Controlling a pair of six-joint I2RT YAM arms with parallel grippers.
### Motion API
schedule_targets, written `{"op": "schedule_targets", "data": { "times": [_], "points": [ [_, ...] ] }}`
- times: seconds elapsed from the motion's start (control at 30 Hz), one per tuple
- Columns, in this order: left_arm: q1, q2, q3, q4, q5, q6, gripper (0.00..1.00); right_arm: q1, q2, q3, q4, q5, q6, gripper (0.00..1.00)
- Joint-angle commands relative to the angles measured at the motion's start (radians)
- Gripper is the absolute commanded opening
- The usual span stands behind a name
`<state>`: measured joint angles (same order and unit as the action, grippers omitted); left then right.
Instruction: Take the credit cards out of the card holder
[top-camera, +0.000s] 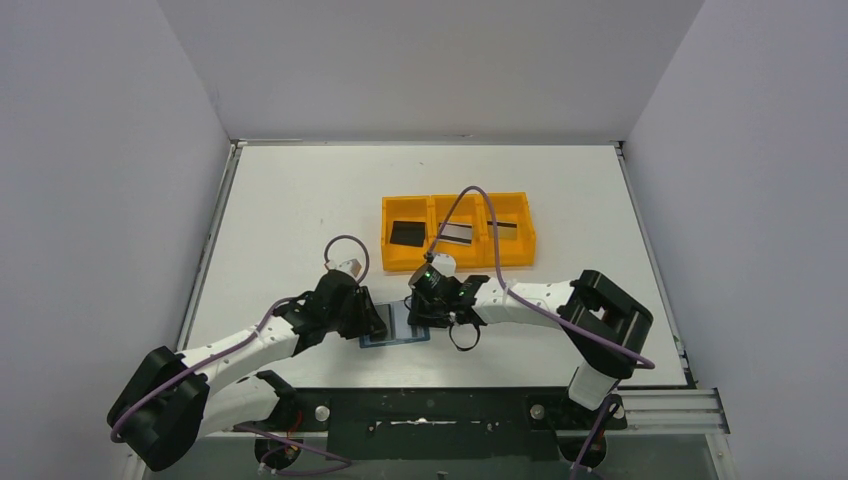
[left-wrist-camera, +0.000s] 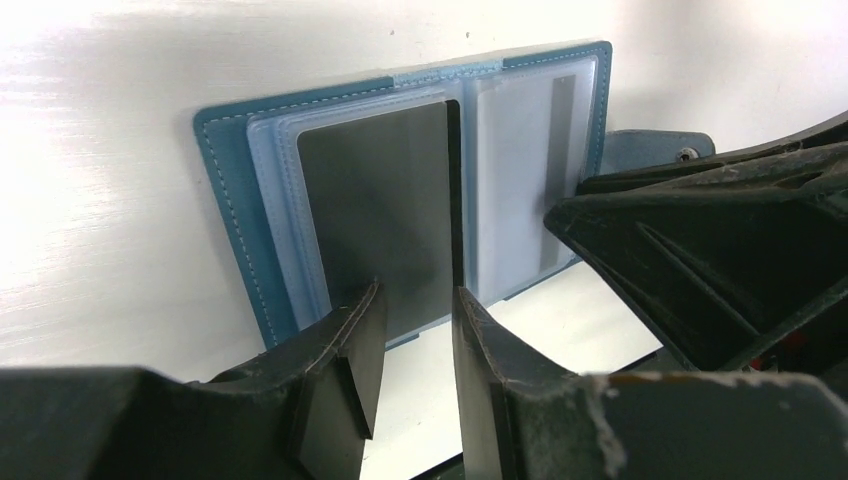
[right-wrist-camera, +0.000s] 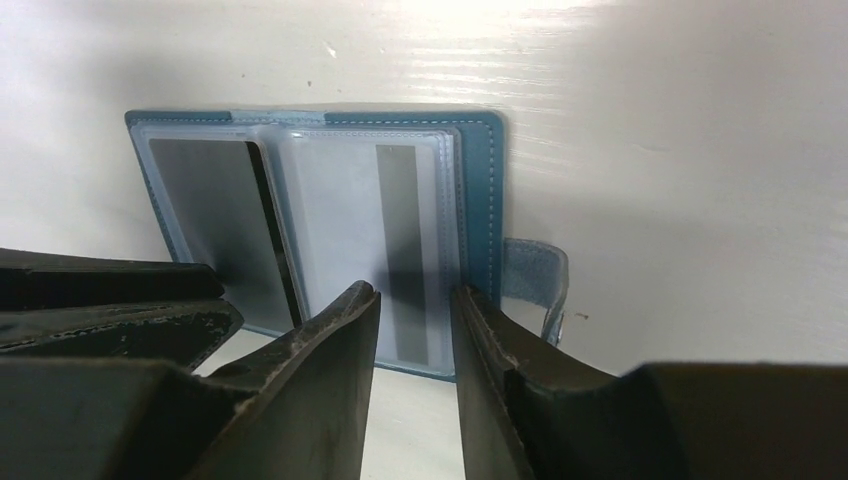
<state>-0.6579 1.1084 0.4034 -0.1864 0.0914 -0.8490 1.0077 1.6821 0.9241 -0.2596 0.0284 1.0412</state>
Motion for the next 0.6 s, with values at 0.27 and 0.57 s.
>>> {"op": "schedule_targets", "data": {
  "times": [0.27, 0.57],
  "points": [
    [0.004, 0.018, -0.031, 0.012, 0.026, 0.023, 0.28, 0.008, 0.002, 0.049, 0.104, -0.079, -0.045, 0.35],
    [0.004, 0.02, -0.036, 0.033, 0.021, 0.012, 0.28, 0.009, -0.039, 0.074, 0.177, -0.122, -0.051, 0.35]
  ]
}}
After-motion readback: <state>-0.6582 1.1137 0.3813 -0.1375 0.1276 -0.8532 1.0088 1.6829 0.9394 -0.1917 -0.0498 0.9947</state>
